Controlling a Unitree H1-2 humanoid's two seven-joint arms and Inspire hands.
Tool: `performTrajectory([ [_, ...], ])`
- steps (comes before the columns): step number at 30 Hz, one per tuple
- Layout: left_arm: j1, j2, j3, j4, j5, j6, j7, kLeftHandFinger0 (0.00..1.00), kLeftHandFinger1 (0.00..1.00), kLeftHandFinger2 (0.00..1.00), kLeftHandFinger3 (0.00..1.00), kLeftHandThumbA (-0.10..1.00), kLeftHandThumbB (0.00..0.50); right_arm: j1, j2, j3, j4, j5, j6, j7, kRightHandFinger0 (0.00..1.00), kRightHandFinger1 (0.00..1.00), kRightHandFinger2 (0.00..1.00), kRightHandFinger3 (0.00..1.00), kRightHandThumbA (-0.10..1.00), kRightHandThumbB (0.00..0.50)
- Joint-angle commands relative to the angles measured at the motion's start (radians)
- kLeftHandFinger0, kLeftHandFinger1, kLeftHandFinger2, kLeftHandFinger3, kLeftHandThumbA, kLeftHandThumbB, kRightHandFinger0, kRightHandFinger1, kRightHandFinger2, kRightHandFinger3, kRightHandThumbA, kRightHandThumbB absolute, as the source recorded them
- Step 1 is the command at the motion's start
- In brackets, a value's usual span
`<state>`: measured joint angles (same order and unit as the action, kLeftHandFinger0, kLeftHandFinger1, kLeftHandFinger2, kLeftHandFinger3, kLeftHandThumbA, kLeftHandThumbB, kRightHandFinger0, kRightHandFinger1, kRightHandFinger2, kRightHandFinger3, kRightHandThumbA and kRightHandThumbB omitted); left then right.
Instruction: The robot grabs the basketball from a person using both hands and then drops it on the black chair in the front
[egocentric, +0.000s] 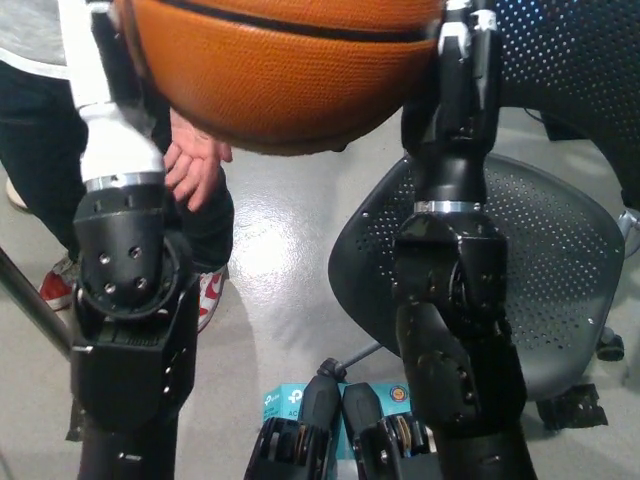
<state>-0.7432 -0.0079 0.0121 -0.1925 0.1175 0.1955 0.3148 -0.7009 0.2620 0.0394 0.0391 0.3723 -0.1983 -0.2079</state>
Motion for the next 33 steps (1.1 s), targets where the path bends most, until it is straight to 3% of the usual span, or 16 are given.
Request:
performTrajectory([
  [1, -0.118, -0.067, -0.126, 0.035, 0.035, 0.018, -0.100, 1.00, 1.00, 1.00, 1.00, 1.00, 0.167, -0.121, 0.054, 0.060, -0.022, -0.006, 0.116, 0.056, 1.00, 1.00, 1.00, 1.00, 1.00, 0.286],
  [4, -0.166, -0.090, -0.137, 0.143, 0.040, -0.022, -0.092, 1.00, 1.00, 1.00, 1.00, 1.00, 0.142, -0.142, 0.023, 0.007, -0.002, 0.050, 0.115, 0.057, 1.00, 1.00, 1.00, 1.00, 1.00, 0.307],
  [8, -0.211, -0.104, -0.154, 0.234, 0.042, -0.021, -0.095, 1.00, 1.00, 1.00, 1.00, 1.00, 0.141, -0.157, -0.006, -0.034, 0.023, 0.054, 0.109, 0.042, 1.00, 1.00, 1.00, 1.00, 1.00, 0.299],
  [9, -0.225, -0.096, -0.174, 0.261, 0.077, -0.031, -0.090, 1.00, 1.00, 1.00, 1.00, 1.00, 0.093, -0.162, -0.013, -0.047, 0.034, 0.069, 0.108, 0.045, 1.00, 1.00, 1.00, 1.00, 1.00, 0.303],
  [10, -0.269, -0.099, -0.196, 0.351, 0.097, -0.053, -0.096, 1.00, 1.00, 1.00, 1.00, 1.00, 0.083, -0.178, -0.026, -0.099, 0.064, 0.142, 0.103, 0.043, 1.00, 1.00, 1.00, 1.00, 1.00, 0.316],
  [13, -0.273, -0.096, -0.202, 0.360, 0.093, -0.060, -0.088, 1.00, 1.00, 1.00, 1.00, 1.00, 0.080, -0.180, -0.024, -0.106, 0.067, 0.143, 0.105, 0.048, 1.00, 1.00, 1.00, 1.00, 1.00, 0.317],
  [14, -0.335, -0.121, -0.209, 0.486, 0.097, -0.067, -0.079, 1.00, 1.00, 1.00, 1.00, 1.00, 0.117, -0.199, -0.055, -0.155, 0.103, 0.179, 0.080, 0.052, 1.00, 1.00, 1.00, 1.00, 1.00, 0.312],
  [16, -0.373, -0.143, -0.210, 0.588, 0.105, -0.096, -0.059, 1.00, 1.00, 1.00, 1.00, 1.00, 0.102, -0.212, -0.081, -0.188, 0.139, 0.202, 0.067, 0.070, 1.00, 1.00, 1.00, 1.00, 1.00, 0.304],
  [19, -0.413, -0.169, -0.185, 0.698, 0.071, -0.139, -0.057, 1.00, 1.00, 1.00, 1.00, 1.00, 0.121, -0.214, -0.112, -0.200, 0.169, 0.195, 0.066, 0.083, 1.00, 1.00, 1.00, 1.00, 1.00, 0.291],
  [25, -0.481, -0.203, -0.143, 0.893, 0.031, -0.234, -0.056, 1.00, 1.00, 1.00, 1.00, 1.00, 0.142, -0.212, -0.146, -0.225, 0.194, 0.207, 0.114, 0.043, 1.00, 1.00, 1.00, 1.00, 1.00, 0.310],
  [28, -0.534, -0.229, -0.122, 1.048, 0.015, -0.260, -0.048, 1.00, 1.00, 1.00, 1.00, 1.00, 0.133, -0.213, -0.178, -0.252, 0.252, 0.226, 0.111, 0.059, 1.00, 1.00, 1.00, 1.00, 1.00, 0.267],
  [33, -0.585, -0.245, -0.106, 1.237, 0.017, -0.345, -0.014, 1.00, 1.00, 1.00, 1.00, 1.00, 0.154, -0.200, -0.196, -0.275, 0.308, 0.261, 0.107, 0.095, 1.00, 1.00, 1.00, 1.00, 1.00, 0.251],
])
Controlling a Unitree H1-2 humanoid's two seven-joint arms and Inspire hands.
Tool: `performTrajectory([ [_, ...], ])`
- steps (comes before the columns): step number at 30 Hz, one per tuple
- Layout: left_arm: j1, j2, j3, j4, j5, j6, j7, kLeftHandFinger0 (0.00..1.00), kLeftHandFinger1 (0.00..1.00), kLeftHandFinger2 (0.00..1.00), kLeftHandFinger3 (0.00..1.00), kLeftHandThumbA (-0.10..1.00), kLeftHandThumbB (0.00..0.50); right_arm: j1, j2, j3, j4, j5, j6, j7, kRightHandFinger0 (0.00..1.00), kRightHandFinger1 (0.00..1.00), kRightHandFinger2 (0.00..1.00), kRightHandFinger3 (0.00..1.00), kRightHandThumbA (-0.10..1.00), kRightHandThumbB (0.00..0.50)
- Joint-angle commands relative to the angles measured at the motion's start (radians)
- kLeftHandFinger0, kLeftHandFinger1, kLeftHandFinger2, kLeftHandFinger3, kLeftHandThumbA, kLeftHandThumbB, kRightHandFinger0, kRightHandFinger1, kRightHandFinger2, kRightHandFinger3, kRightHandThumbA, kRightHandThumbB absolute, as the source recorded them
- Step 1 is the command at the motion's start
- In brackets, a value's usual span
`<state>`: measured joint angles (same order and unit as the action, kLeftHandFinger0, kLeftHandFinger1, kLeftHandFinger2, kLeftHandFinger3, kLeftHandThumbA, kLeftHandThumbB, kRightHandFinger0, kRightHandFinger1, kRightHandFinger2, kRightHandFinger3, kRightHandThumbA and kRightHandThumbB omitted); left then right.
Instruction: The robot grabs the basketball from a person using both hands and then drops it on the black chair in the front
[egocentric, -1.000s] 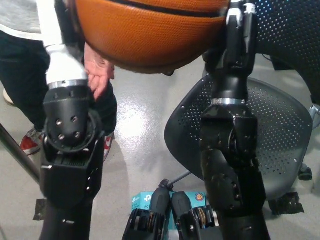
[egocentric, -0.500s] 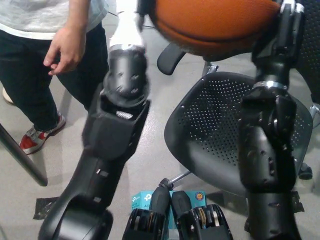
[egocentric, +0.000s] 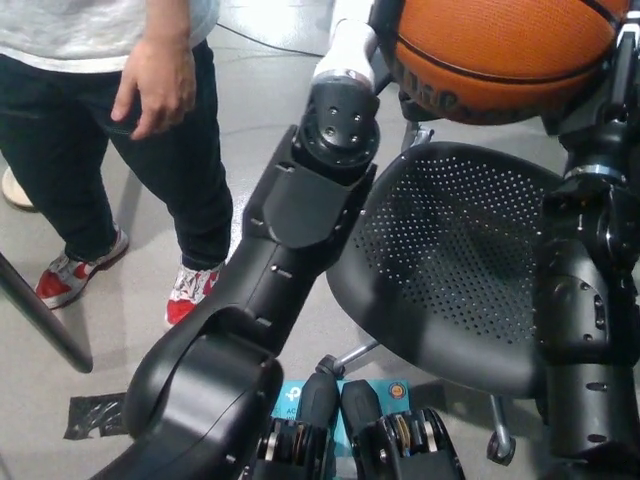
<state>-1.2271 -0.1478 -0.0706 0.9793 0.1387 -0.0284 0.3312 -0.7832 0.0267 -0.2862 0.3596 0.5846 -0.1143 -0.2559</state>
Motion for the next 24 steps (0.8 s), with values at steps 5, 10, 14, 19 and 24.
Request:
performTrajectory([
  [5, -0.132, -0.111, -0.005, 0.174, -0.025, -0.177, -0.034, 1.00, 1.00, 1.00, 1.00, 1.00, 0.158, -0.121, 0.040, 0.014, 0.046, 0.111, 0.011, 0.201, 1.00, 1.00, 1.00, 1.00, 1.00, 0.240],
  [10, -0.146, -0.121, 0.003, 0.237, -0.033, -0.174, -0.042, 1.00, 1.00, 1.00, 1.00, 1.00, 0.153, -0.117, 0.033, -0.005, 0.093, 0.128, 0.006, 0.218, 1.00, 1.00, 1.00, 1.00, 1.00, 0.220],
  [14, -0.127, -0.089, -0.018, 0.240, -0.021, -0.179, -0.079, 1.00, 1.00, 1.00, 1.00, 1.00, 0.164, -0.104, -0.001, 0.052, 0.124, -0.017, -0.021, 0.163, 1.00, 1.00, 1.00, 1.00, 1.00, 0.227],
  [19, -0.103, 0.071, -0.018, 0.224, -0.022, -0.132, -0.124, 1.00, 1.00, 1.00, 1.00, 1.00, 0.267, -0.082, -0.206, 0.062, 0.165, -0.188, -0.060, 0.076, 1.00, 1.00, 1.00, 1.00, 1.00, 0.223],
  [24, -0.104, 0.263, 0.036, 0.262, -0.075, -0.134, -0.178, 1.00, 1.00, 1.00, 1.00, 1.00, 0.217, -0.047, -0.404, -0.002, 0.183, -0.169, -0.075, 0.094, 1.00, 1.00, 1.00, 1.00, 1.00, 0.340],
])
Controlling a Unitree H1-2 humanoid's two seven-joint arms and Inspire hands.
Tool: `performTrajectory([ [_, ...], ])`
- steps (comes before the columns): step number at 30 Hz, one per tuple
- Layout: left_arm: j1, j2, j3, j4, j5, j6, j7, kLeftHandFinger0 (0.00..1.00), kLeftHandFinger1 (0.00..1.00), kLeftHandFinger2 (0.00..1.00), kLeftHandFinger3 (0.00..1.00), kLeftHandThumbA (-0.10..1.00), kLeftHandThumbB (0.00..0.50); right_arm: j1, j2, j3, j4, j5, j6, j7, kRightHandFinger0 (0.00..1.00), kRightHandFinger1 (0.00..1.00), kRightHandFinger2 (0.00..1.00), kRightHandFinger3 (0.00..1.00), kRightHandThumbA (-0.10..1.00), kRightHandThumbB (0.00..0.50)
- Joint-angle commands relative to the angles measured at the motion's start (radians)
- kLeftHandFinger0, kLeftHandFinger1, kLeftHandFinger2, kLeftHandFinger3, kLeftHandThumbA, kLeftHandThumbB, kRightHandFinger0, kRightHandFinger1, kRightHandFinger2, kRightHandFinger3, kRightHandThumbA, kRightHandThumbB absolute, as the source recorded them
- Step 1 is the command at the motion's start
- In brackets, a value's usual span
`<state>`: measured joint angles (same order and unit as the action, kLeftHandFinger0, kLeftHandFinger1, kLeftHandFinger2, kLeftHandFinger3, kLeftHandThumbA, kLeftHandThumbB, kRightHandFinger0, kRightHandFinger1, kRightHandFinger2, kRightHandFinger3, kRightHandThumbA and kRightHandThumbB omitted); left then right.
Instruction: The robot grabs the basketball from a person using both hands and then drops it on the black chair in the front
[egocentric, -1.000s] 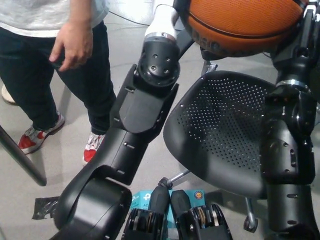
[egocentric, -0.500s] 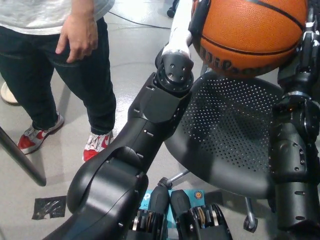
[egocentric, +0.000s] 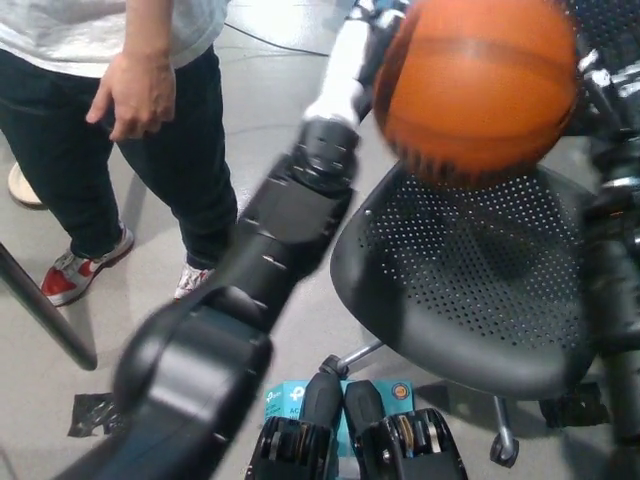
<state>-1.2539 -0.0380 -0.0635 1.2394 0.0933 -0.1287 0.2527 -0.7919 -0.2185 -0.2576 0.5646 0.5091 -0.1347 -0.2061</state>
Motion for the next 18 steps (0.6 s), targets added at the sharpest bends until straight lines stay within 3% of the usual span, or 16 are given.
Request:
performTrajectory([
  [1, -0.073, 0.193, 0.019, 0.004, -0.013, -0.050, -0.103, 1.00, 1.00, 1.00, 1.00, 1.00, 0.198, -0.029, -0.192, -0.042, -0.023, -0.094, -0.064, 0.049, 1.00, 1.00, 1.00, 1.00, 1.00, 0.356],
  [2, -0.072, 0.210, 0.019, 0.000, -0.011, -0.055, -0.101, 1.00, 1.00, 1.00, 1.00, 1.00, 0.196, -0.032, -0.209, -0.046, -0.022, -0.093, -0.070, 0.051, 1.00, 1.00, 1.00, 1.00, 1.00, 0.361],
  [3, -0.065, 0.236, 0.043, -0.005, -0.039, -0.044, -0.126, 1.00, 1.00, 1.00, 1.00, 1.00, 0.235, -0.024, -0.233, -0.062, -0.023, -0.083, -0.073, 0.053, 1.00, 1.00, 1.00, 1.00, 1.00, 0.330],
  [7, -0.063, 0.248, 0.052, -0.004, -0.043, -0.045, -0.138, 1.00, 1.00, 1.00, 1.00, 1.00, 0.241, -0.022, -0.243, -0.073, -0.017, -0.073, -0.075, 0.064, 1.00, 1.00, 1.00, 1.00, 1.00, 0.322],
  [8, -0.057, 0.295, 0.046, 0.012, -0.030, -0.084, -0.134, 1.00, 1.00, 1.00, 1.00, 1.00, 0.297, -0.018, -0.272, -0.116, -0.007, -0.025, -0.081, 0.083, 1.00, 1.00, 1.00, 1.00, 1.00, 0.308],
  [9, -0.050, 0.299, 0.057, 0.002, -0.045, -0.096, -0.141, 0.80, 0.83, 0.90, 1.00, 1.00, 0.295, -0.010, -0.272, -0.123, -0.023, -0.028, -0.071, 0.080, 1.00, 1.00, 1.00, 1.00, 1.00, 0.310],
  [10, -0.051, 0.297, 0.056, 0.004, -0.044, -0.098, -0.142, 0.69, 0.75, 0.81, 1.00, 1.00, 0.300, -0.006, -0.272, -0.128, -0.026, -0.030, -0.069, 0.082, 1.00, 1.00, 1.00, 1.00, 1.00, 0.311],
  [11, -0.051, 0.297, 0.057, 0.005, -0.044, -0.099, -0.143, 0.67, 0.71, 0.75, 1.00, 1.00, 0.302, -0.007, -0.271, -0.132, -0.026, -0.032, -0.068, 0.085, 1.00, 1.00, 1.00, 1.00, 1.00, 0.312],
  [12, -0.021, 0.315, 0.060, -0.032, -0.050, -0.095, -0.170, 1.00, 1.00, 1.00, 1.00, 1.00, 0.290, 0.009, -0.268, -0.148, -0.042, -0.014, -0.079, 0.103, 1.00, 1.00, 1.00, 1.00, 1.00, 0.287],
  [17, -0.002, 0.327, 0.044, -0.057, -0.030, -0.112, -0.187, 1.00, 1.00, 1.00, 1.00, 1.00, 0.282, 0.023, -0.260, -0.160, -0.079, -0.010, -0.057, 0.122, 1.00, 1.00, 1.00, 1.00, 1.00, 0.279],
  [18, 0.014, 0.326, 0.047, -0.084, -0.036, -0.108, -0.200, 1.00, 1.00, 1.00, 1.00, 1.00, 0.245, 0.028, -0.253, -0.143, -0.103, -0.033, -0.063, 0.125, 1.00, 1.00, 1.00, 1.00, 1.00, 0.262],
])
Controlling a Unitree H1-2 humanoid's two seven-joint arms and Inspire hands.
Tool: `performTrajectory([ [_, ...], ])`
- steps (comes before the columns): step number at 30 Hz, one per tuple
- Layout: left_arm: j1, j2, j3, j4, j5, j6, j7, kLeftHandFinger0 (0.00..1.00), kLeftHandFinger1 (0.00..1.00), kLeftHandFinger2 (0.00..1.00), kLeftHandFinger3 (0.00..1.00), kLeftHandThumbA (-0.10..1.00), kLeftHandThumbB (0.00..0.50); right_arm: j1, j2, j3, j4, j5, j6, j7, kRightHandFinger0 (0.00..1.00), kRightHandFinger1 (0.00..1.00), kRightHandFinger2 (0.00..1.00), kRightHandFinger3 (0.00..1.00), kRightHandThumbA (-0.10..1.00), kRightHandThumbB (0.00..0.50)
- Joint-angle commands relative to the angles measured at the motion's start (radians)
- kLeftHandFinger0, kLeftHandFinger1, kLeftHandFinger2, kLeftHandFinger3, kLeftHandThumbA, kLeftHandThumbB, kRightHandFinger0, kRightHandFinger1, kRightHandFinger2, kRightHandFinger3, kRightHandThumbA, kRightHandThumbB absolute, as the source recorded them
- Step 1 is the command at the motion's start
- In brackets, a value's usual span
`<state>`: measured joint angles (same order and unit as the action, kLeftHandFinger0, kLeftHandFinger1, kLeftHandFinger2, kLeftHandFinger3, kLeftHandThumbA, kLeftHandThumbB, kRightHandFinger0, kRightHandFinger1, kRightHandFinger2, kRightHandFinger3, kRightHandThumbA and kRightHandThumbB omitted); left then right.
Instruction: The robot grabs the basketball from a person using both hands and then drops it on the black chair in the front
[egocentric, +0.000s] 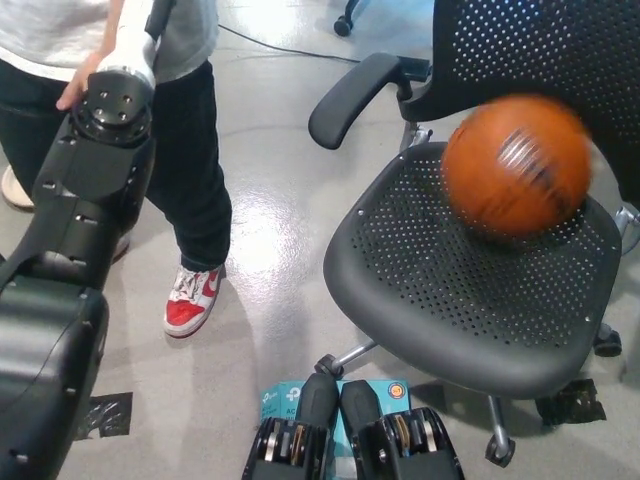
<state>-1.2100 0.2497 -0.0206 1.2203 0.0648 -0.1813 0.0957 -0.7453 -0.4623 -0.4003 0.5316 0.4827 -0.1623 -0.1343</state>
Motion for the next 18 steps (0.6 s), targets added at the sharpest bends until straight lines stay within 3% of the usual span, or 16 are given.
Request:
performTrajectory([
  [1, -0.010, 0.037, 0.008, -0.103, -0.016, -0.050, -0.061, 1.00, 1.00, 1.00, 1.00, 1.00, 0.229, -0.013, 0.001, 0.026, -0.106, -0.041, -0.045, 0.057, 1.00, 1.00, 1.00, 1.00, 1.00, 0.256],
  [4, 0.034, 0.029, 0.014, -0.191, -0.031, -0.023, -0.093, 1.00, 1.00, 1.00, 1.00, 1.00, 0.243, 0.004, 0.022, 0.053, -0.166, -0.062, -0.045, 0.063, 1.00, 1.00, 1.00, 1.00, 1.00, 0.263],
  [5, 0.073, 0.020, 0.014, -0.265, -0.039, -0.005, -0.108, 1.00, 1.00, 1.00, 1.00, 1.00, 0.259, 0.035, 0.039, 0.087, -0.243, -0.071, -0.017, 0.083, 1.00, 1.00, 1.00, 1.00, 1.00, 0.315],
  [7, 0.084, 0.019, 0.015, -0.290, -0.040, 0.009, -0.112, 1.00, 1.00, 1.00, 1.00, 1.00, 0.259, 0.040, 0.040, 0.093, -0.256, -0.072, -0.011, 0.083, 1.00, 1.00, 1.00, 1.00, 1.00, 0.321],
  [8, 0.186, 0.000, 0.012, -0.464, -0.054, 0.026, -0.131, 1.00, 1.00, 1.00, 1.00, 1.00, 0.205, 0.113, 0.076, 0.171, -0.412, -0.114, 0.053, 0.098, 1.00, 1.00, 1.00, 1.00, 1.00, 0.355],
  [12, 0.204, -0.003, 0.015, -0.506, -0.051, 0.054, -0.136, 1.00, 1.00, 1.00, 1.00, 1.00, 0.203, 0.123, 0.075, 0.177, -0.432, -0.111, 0.066, 0.091, 1.00, 1.00, 1.00, 1.00, 1.00, 0.357],
  [13, 0.388, -0.016, -0.006, -0.800, -0.067, 0.102, -0.174, 1.00, 1.00, 1.00, 1.00, 1.00, 0.261, 0.216, 0.128, 0.261, -0.560, -0.114, 0.086, 0.142, 1.00, 1.00, 1.00, 1.00, 0.86, 0.345],
  [14, 0.428, -0.017, -0.009, -0.854, -0.075, 0.107, -0.184, 1.00, 1.00, 1.00, 1.00, 1.00, 0.287, 0.234, 0.137, 0.280, -0.574, -0.135, 0.085, 0.143, 1.00, 1.00, 1.00, 1.00, 0.79, 0.373],
  [16, 0.489, -0.019, -0.012, -0.940, -0.087, 0.118, -0.199, 1.00, 1.00, 1.00, 1.00, 1.00, 0.293, 0.261, 0.149, 0.310, -0.597, -0.166, 0.083, 0.145, 1.00, 1.00, 1.00, 1.00, 0.75, 0.375],
  [18, 0.631, -0.030, -0.012, -1.108, -0.103, 0.157, -0.197, 1.00, 1.00, 1.00, 1.00, 1.00, 0.343, 0.306, 0.169, 0.368, -0.620, -0.213, 0.062, 0.166, 1.00, 1.00, 1.00, 1.00, 0.56, 0.345],
])
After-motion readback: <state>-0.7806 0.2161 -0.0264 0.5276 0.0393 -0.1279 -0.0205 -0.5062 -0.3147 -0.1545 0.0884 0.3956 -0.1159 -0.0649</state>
